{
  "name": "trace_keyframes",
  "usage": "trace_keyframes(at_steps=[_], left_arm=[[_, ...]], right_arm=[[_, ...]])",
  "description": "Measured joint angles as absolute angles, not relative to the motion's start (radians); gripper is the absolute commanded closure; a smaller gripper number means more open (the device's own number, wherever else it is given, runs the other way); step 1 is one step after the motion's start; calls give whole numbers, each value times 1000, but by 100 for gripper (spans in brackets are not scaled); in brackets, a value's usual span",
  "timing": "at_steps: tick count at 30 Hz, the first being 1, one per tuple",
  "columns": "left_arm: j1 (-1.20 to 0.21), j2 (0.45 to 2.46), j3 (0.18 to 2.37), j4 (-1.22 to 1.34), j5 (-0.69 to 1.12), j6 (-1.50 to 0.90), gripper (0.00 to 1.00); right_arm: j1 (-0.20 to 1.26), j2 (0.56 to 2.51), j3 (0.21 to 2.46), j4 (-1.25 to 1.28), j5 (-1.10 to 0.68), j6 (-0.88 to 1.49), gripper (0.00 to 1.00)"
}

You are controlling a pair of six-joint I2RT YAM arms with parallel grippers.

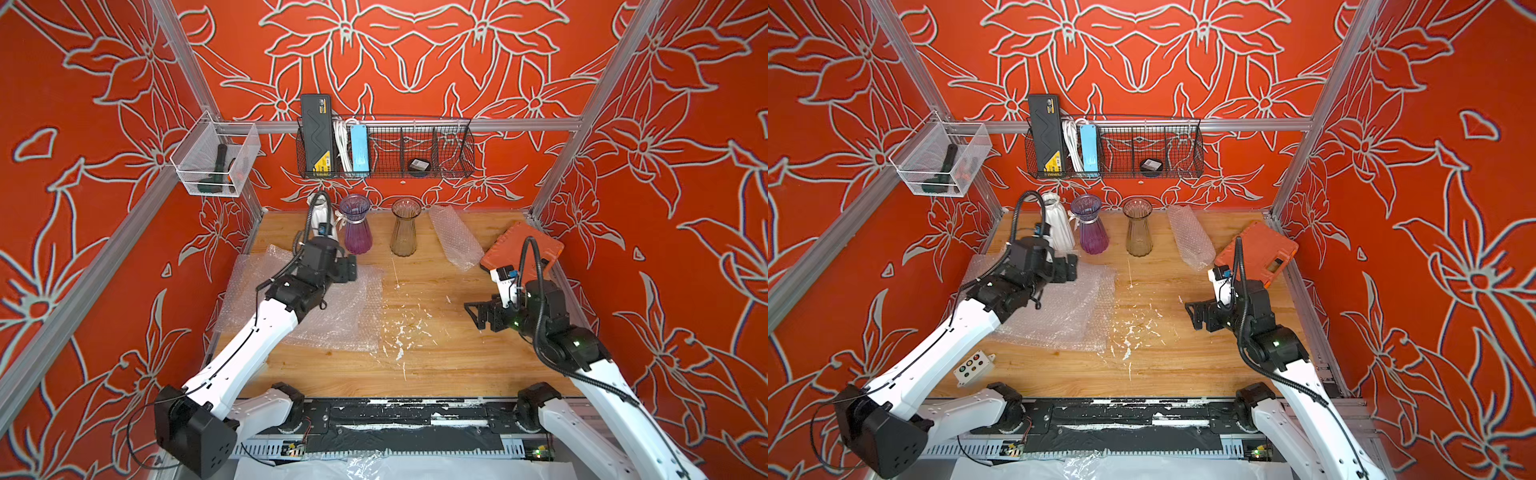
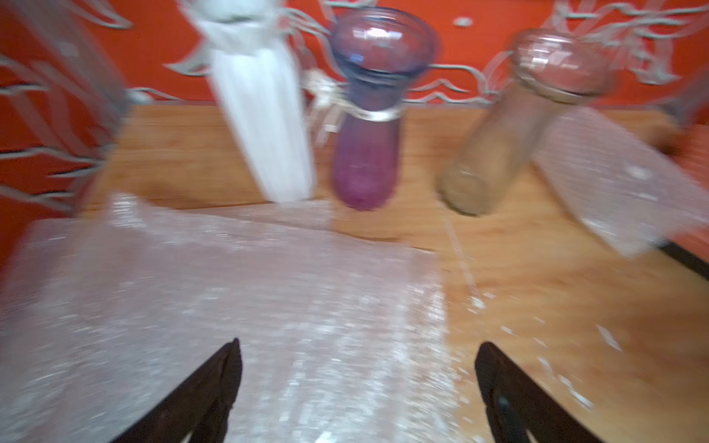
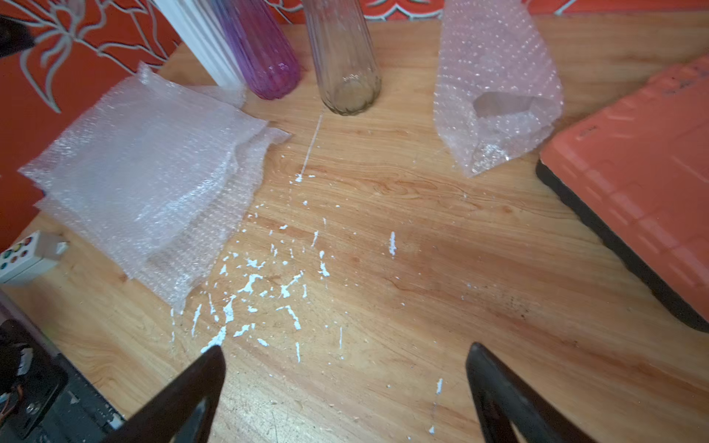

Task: Unwrap the vase from the bubble wrap
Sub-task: Place the bubble wrap at the center of the board, then move the bubble wrap to the center of the board.

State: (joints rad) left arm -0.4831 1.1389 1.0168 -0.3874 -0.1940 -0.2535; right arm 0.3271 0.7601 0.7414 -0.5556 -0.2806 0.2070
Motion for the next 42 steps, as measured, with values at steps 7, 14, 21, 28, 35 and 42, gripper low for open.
trace_keyframes(at_steps=[7,14,21,28,35,42], left_arm=[[-701,1150,872,-150,37,-335,6],[-701,1125,804,-36,158,-373,5],[-701,1008,677,-21,142,-381,1],[-700,1001,616,-21,108,-419,1],[-699,968,608,-17,87,-420,1],[-695,974,607,-6,90,-420,1]], right_arm=[[314,997,883,-539,-242,196,2],[257,1308,1019,-474,-255,174,6],[186,1571,1189,-421,-315,175,7],[181,1742,1312,-376,-344,197,18],[177,1839,1350,-362,-350,217,22],[175,1842,1379,-364,-337,222,39]])
